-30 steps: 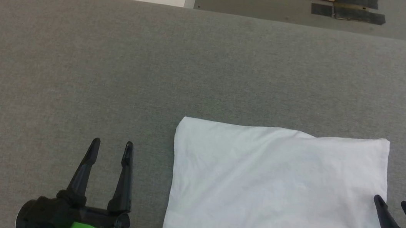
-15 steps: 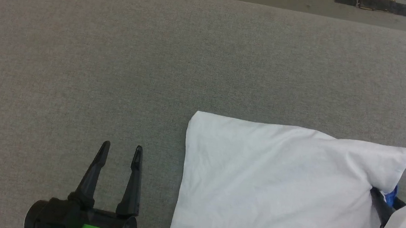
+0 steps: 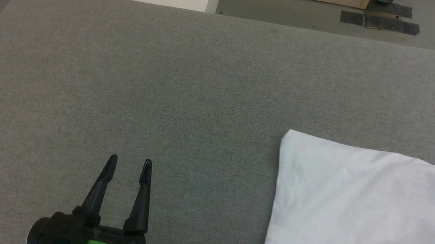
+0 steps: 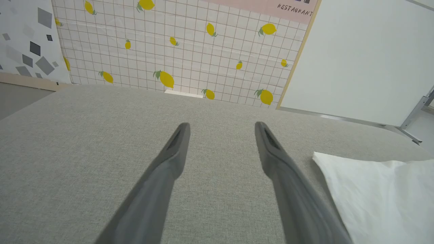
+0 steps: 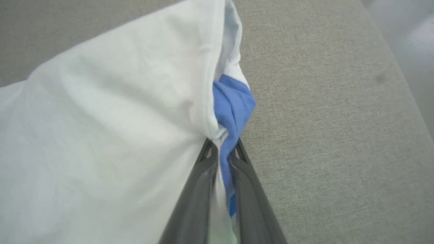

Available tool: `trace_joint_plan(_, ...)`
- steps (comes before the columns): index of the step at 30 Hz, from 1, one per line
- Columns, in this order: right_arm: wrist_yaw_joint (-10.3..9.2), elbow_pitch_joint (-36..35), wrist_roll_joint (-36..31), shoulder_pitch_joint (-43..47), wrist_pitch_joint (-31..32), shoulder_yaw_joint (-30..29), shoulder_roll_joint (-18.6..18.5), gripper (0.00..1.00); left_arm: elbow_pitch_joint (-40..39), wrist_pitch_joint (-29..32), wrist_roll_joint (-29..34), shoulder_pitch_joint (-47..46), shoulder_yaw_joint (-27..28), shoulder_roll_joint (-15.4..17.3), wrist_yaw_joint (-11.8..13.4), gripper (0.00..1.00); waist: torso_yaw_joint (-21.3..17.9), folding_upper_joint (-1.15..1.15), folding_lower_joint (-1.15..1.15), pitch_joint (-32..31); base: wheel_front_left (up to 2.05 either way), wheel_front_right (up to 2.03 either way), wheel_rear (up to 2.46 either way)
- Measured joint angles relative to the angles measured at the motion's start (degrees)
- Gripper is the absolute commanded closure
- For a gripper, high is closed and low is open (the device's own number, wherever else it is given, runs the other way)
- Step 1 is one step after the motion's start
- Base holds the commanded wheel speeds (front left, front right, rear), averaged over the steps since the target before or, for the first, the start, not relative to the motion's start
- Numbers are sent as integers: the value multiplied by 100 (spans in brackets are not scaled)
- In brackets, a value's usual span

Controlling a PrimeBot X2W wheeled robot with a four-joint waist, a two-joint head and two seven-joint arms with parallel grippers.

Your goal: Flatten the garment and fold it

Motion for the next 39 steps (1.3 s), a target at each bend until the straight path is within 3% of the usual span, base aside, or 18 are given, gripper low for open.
trace_joint_plan(6, -1, -658, 53, 99, 426, 73, -245, 100, 16, 1, -97, 2, -10, -1, 1, 0, -93, 0, 0, -111, 0, 0, 0)
trace_joint_plan(13, -2, -1835, 502, 96, 1223, 1238, -233, 100, 69, 1, -280, 1, -133, -3, 9, 0, -163, 0, 0, -129, 0, 0, 0)
trace_joint_plan(20, -2, -2348, 754, -142, 1822, 2226, 24, 100, 102, 0, -321, -22, -209, -5, 9, 0, -131, 0, 0, -22, 0, 0, 0)
trace_joint_plan(30, -2, -1945, 657, -747, 1954, 3256, 222, 100, 193, 0, -413, -216, -371, -7, 16, 0, 113, 0, 0, 192, 0, 0, 0)
trace_joint_plan(39, -3, -657, 116, -1188, 1600, 3553, 742, 100, 299, 0, -475, -316, -467, -7, 19, 0, 314, 0, 0, 298, 0, 0, 0)
